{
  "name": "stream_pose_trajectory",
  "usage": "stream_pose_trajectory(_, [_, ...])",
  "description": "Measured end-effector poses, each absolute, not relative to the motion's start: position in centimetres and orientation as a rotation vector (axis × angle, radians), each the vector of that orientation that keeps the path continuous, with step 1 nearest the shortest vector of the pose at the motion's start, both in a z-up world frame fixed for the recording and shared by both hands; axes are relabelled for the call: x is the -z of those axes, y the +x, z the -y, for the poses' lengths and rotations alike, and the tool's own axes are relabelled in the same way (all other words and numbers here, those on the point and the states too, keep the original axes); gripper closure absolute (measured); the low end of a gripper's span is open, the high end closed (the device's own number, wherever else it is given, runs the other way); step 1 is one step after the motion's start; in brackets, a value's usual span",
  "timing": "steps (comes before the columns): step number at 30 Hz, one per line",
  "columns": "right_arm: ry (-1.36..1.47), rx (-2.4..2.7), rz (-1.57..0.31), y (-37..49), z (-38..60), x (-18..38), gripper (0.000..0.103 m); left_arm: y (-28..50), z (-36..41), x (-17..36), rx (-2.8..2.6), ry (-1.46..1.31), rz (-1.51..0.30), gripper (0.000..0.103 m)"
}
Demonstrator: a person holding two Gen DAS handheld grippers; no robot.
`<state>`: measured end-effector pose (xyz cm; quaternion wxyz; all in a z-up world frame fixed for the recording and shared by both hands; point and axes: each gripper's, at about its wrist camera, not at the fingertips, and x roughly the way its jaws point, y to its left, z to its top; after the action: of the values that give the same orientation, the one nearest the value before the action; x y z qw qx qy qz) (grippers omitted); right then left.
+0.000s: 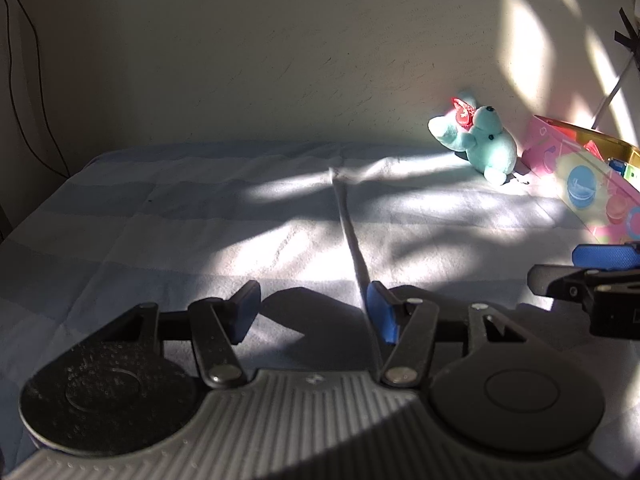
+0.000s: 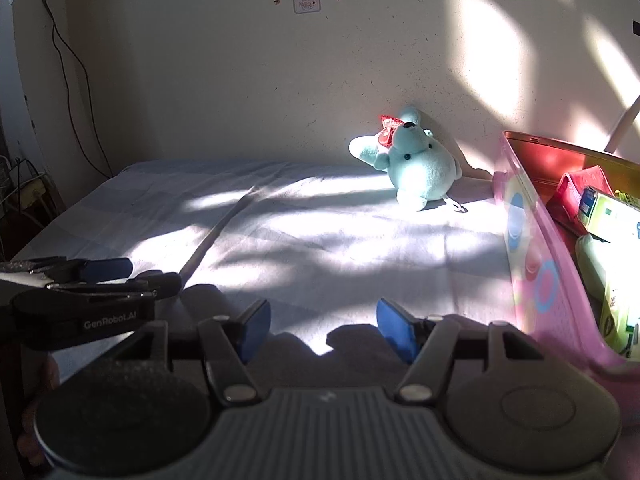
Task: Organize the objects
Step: 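Move the right gripper to the teal plush bear and grasp it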
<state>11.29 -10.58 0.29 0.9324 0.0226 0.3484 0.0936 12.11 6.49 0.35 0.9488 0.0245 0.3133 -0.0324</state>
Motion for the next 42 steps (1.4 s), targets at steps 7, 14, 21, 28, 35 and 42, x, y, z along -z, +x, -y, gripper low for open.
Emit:
stream_pose_trajectory(7, [0.085,-0.112,-0.696,15.9,11.7,0.5,0.035,12.3,-6.7,-0.2,0.072,0.03,-0.65,0.034])
stream_pose_trajectory(14, [0.075,-0.001,-0.628,22.9,12.6,0.0,0.021,12.3,-6.7,-0.1,0.077,0.023,-0.651,0.031])
stream_pose_trajectory(21, [-0.002,0.109,-0.683,29.1,12.4,2.1,0.017,12.5,-6.9,-0.1,0.084,0.009,-0.655,0.028])
stream_pose_trajectory(28, [-0.051,0.131,-0.711,30.3,12.2,3.0,0.047,12.6,-7.0,0.0,0.084,0.01,-0.656,0.027])
stream_pose_trajectory(35, [-0.162,0.06,-0.674,26.9,9.8,3.0,0.051,12.6,-7.0,-0.1,0.083,0.009,-0.656,0.027])
stream_pose_trajectory(42, [-0.29,-0.057,-0.64,20.3,7.9,2.9,0.051,12.6,-7.0,-0.1,0.083,0.006,-0.655,0.027])
